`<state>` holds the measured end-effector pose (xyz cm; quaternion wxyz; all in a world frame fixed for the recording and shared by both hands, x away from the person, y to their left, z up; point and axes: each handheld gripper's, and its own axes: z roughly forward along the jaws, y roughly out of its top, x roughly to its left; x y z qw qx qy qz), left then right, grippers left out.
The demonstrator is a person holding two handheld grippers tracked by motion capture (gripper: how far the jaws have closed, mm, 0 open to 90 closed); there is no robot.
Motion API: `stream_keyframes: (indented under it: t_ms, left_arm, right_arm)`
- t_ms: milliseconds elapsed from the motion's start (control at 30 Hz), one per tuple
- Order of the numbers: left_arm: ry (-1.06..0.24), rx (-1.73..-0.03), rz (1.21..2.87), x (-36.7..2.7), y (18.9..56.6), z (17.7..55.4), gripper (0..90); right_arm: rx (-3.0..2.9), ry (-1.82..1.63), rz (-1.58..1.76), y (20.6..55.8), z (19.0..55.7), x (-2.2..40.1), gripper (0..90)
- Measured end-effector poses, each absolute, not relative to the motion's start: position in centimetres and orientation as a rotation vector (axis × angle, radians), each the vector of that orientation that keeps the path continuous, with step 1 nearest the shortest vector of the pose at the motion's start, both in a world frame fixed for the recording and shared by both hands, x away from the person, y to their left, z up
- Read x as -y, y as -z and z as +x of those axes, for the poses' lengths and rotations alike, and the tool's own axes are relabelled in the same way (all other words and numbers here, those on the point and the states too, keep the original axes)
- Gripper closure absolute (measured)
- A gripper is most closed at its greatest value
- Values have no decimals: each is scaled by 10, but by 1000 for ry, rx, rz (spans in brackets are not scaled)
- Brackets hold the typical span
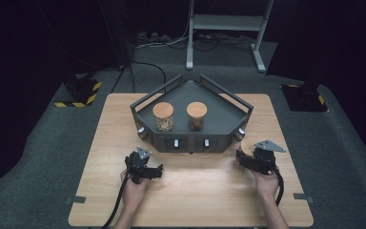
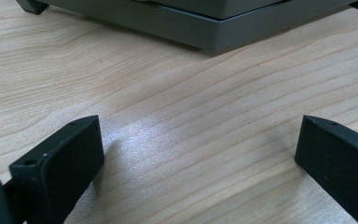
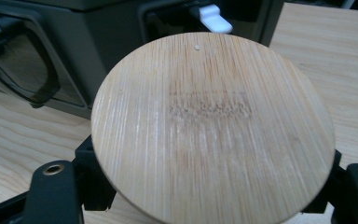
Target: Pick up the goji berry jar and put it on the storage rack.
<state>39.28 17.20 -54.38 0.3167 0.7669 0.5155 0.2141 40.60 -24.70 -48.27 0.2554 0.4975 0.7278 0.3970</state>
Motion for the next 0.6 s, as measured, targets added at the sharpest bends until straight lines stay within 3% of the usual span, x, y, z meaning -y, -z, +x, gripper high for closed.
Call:
stream_keyframes:
  t_ms: [600]
  left_arm:
    - [-563,-1356,2020,-172,544,393,13]
  right_arm:
    - [-2040,-1114,1264,453,401,239,262]
